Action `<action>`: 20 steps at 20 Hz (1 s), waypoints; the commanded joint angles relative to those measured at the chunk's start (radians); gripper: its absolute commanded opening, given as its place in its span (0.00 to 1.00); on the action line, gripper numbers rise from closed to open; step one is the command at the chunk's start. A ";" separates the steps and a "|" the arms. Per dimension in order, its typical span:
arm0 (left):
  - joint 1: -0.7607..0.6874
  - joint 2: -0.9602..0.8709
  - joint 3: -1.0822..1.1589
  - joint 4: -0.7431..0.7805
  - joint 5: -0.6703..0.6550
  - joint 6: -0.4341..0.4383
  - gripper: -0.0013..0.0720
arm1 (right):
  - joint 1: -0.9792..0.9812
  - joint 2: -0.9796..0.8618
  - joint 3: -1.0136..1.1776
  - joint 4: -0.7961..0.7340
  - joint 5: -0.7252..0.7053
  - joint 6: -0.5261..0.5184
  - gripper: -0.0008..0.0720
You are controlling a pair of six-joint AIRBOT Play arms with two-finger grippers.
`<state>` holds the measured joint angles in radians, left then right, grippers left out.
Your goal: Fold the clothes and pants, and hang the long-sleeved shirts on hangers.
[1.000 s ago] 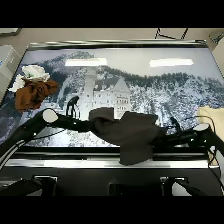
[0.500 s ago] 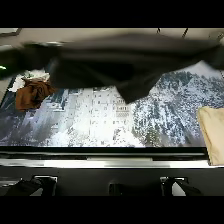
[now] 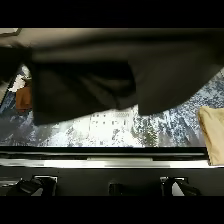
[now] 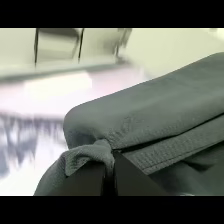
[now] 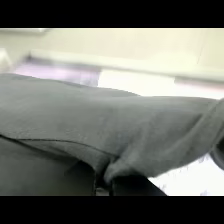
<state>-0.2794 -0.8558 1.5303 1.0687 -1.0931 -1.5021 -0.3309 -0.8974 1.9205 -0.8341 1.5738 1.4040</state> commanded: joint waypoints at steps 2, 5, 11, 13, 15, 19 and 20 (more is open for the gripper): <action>-0.080 0.000 -0.492 -0.016 -0.039 -0.062 0.05 | 0.000 -0.020 -0.387 -0.063 0.236 0.084 0.08; -0.166 -0.054 -0.776 -0.106 0.185 -0.066 0.05 | 0.000 -0.035 -0.764 -0.057 -0.034 0.052 0.07; -0.056 -0.483 -0.513 -0.111 0.309 0.027 0.05 | 0.000 -0.304 -0.921 0.132 -0.638 0.047 0.08; 0.002 -0.610 -0.348 -0.117 0.307 0.026 0.05 | 0.000 -0.373 -0.921 0.248 -0.739 0.047 0.08; 0.029 -0.695 -0.241 -0.131 0.309 0.026 0.05 | 0.000 -0.435 -0.921 0.261 -0.748 0.047 0.08; -0.003 -0.809 -0.208 -0.163 0.270 0.009 0.05 | 0.000 -0.549 -0.921 0.261 -0.643 0.041 0.08; -0.020 -0.833 -0.208 -0.165 0.243 -0.006 0.06 | 0.000 -0.570 -0.921 0.261 -0.624 0.021 0.08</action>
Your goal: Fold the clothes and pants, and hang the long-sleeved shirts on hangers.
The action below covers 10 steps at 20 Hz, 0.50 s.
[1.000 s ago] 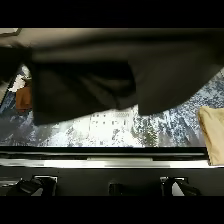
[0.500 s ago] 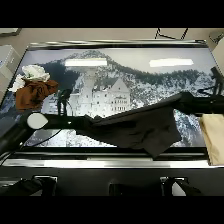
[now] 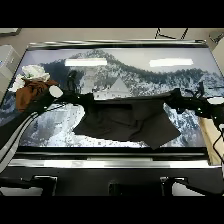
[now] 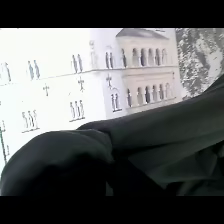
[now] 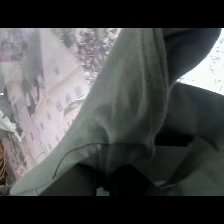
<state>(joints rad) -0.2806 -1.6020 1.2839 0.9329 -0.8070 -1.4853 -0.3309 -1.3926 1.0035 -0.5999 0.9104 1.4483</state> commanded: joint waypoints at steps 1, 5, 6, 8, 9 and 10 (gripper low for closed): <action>-0.035 -0.107 0.039 -0.029 -0.068 -0.025 0.14 | 0.000 -0.090 -0.003 0.023 0.047 -0.036 0.08; 0.040 -0.094 0.087 -0.024 -0.310 -0.001 0.95 | -0.048 -0.095 0.093 0.013 0.235 -0.124 0.97; 0.094 -0.079 0.106 -0.011 -0.427 0.024 0.95 | -0.088 -0.094 0.154 -0.049 0.343 -0.156 0.97; 0.208 -0.031 0.107 0.085 -0.583 0.019 0.95 | -0.183 -0.085 0.237 -0.270 0.450 -0.087 0.97; 0.259 -0.006 0.094 0.118 -0.639 0.019 0.95 | -0.236 -0.078 0.244 -0.367 0.476 -0.031 0.97; 0.306 0.020 0.065 0.123 -0.681 0.021 0.95 | -0.278 -0.078 0.236 -0.423 0.504 0.004 0.97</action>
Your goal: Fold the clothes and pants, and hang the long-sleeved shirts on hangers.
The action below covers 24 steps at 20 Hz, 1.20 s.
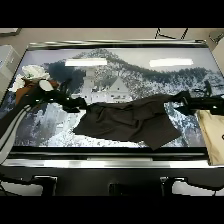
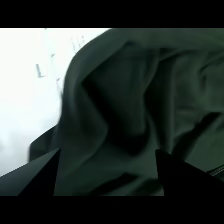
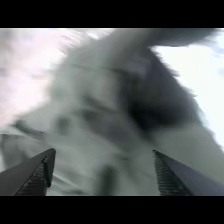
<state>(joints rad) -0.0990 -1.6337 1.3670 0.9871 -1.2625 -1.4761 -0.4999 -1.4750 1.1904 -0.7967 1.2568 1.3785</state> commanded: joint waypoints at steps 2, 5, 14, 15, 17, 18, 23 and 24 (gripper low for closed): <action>0.176 0.086 -0.111 0.066 -0.246 0.019 0.95 | -0.155 0.004 -0.005 -0.283 0.200 0.076 0.98; 0.164 0.092 -0.300 -0.013 -0.189 0.080 0.92 | -0.143 0.004 -0.130 -0.285 0.206 0.034 0.98; 0.042 0.076 -0.456 -0.133 0.119 0.098 0.55 | -0.132 0.003 -0.217 -0.230 0.172 0.005 0.98; 0.039 0.076 -0.456 -0.133 0.136 0.084 0.34 | -0.132 0.003 -0.220 -0.235 0.171 0.005 0.98; 0.036 0.077 -0.455 -0.133 0.137 0.089 0.05 | -0.132 0.003 -0.252 -0.236 0.152 0.005 0.98; 0.036 0.082 -0.455 -0.132 0.137 0.090 0.05 | -0.132 0.003 -0.277 -0.235 0.138 0.005 0.98; 0.036 0.143 -0.455 -0.132 0.138 0.090 0.05 | -0.075 -0.007 -0.387 -0.196 0.070 -0.035 0.98; 0.036 0.160 -0.455 -0.132 0.137 0.090 0.05 | -0.048 -0.007 -0.387 -0.189 0.042 -0.037 0.93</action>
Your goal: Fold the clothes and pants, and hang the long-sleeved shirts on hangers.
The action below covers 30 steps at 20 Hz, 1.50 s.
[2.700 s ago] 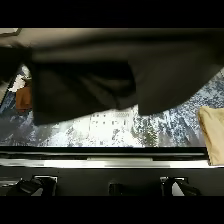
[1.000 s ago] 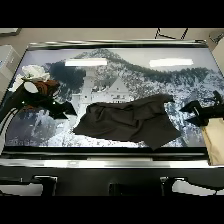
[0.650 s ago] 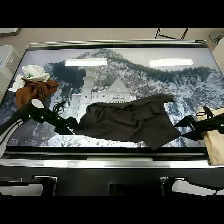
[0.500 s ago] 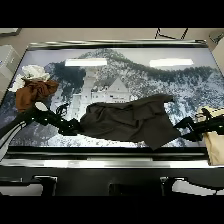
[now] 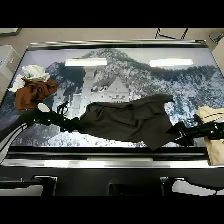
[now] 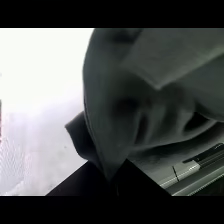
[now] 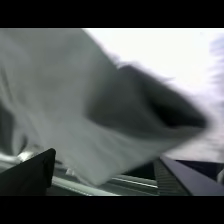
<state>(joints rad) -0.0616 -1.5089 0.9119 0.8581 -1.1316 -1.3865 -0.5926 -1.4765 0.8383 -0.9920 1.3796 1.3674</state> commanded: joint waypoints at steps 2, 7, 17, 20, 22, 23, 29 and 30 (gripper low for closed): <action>-0.001 0.072 0.000 -0.003 0.008 0.005 0.05 | 0.092 -0.005 -0.026 0.077 -0.146 -0.025 0.44; 0.013 0.256 0.181 0.002 0.025 0.059 0.05 | 0.112 0.102 0.229 0.288 -0.078 -0.114 0.07; 0.031 0.648 1.003 0.040 0.310 0.104 0.05 | 0.112 0.702 1.103 0.282 -0.486 -0.212 0.08; 0.031 0.713 1.003 0.040 0.339 0.104 0.05 | 0.112 0.787 1.103 0.260 -0.552 -0.172 0.07; 0.031 0.724 1.003 0.044 0.352 0.104 0.05 | 0.112 0.795 1.103 0.259 -0.667 -0.139 0.07; 0.031 0.724 1.003 0.061 0.346 0.104 0.05 | 0.112 0.789 1.103 0.258 -0.706 -0.133 0.07; 0.031 0.600 0.911 0.250 0.022 -0.073 0.05 | 0.112 0.593 1.103 0.258 -0.438 -0.120 0.07; 0.026 0.568 0.849 0.250 -0.025 -0.073 0.05 | 0.112 0.517 1.103 0.259 -0.338 -0.098 0.07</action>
<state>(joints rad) -0.0326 -0.8783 1.8458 1.0504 -0.9863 -1.4048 -0.4816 -0.8349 1.9396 -0.7284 0.8448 1.2392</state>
